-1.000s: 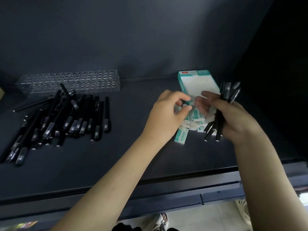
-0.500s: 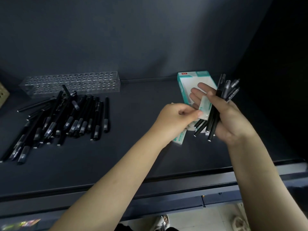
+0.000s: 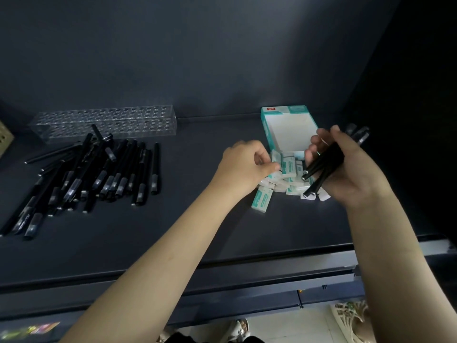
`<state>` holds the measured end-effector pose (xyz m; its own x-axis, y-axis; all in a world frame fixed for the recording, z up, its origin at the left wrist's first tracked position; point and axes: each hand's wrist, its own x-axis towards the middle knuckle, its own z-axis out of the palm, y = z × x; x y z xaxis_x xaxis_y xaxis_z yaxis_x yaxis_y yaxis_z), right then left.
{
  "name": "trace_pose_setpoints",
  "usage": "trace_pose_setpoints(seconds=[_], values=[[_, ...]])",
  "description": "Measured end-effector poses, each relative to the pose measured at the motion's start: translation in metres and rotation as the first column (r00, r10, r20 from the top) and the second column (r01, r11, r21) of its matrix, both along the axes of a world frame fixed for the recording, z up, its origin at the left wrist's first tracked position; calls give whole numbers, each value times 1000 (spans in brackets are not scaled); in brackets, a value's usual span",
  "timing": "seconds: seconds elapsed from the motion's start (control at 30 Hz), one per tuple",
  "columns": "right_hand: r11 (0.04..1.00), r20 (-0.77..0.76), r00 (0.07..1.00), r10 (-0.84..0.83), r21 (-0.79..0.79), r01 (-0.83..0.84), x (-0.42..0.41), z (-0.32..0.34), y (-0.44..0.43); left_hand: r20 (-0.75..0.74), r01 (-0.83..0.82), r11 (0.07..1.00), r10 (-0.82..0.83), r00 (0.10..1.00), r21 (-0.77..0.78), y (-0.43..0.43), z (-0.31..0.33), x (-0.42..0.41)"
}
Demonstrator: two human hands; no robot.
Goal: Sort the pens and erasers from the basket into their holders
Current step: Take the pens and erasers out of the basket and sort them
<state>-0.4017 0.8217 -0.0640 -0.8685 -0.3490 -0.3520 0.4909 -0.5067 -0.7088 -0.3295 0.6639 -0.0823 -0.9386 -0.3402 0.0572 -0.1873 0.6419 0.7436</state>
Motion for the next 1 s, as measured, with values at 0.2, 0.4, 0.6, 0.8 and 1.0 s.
trace_pose_setpoints(seconds=[0.2, 0.4, 0.6, 0.8, 1.0], values=[[994, -87, 991, 106, -4, -106, 5, 4, -6, -87, -23, 992, 34, 996, 121, -6, 9, 16], [949, -316, 895, 314, 129, -287, 36, 10, -64, -156, 51, 922, 10, 988, 384, -21, 29, 63], [849, -274, 804, 528, 198, -490, 71, 3, -137, -131, -136, 939, 185, 974, 317, -69, 24, 109], [735, -177, 718, 673, 264, -624, 104, -1, -207, -79, -251, 892, 301, 950, 377, -130, 10, 144], [638, -195, 649, 735, 523, -565, 121, -3, -267, -42, -385, 885, 409, 912, 262, -207, 9, 178]])
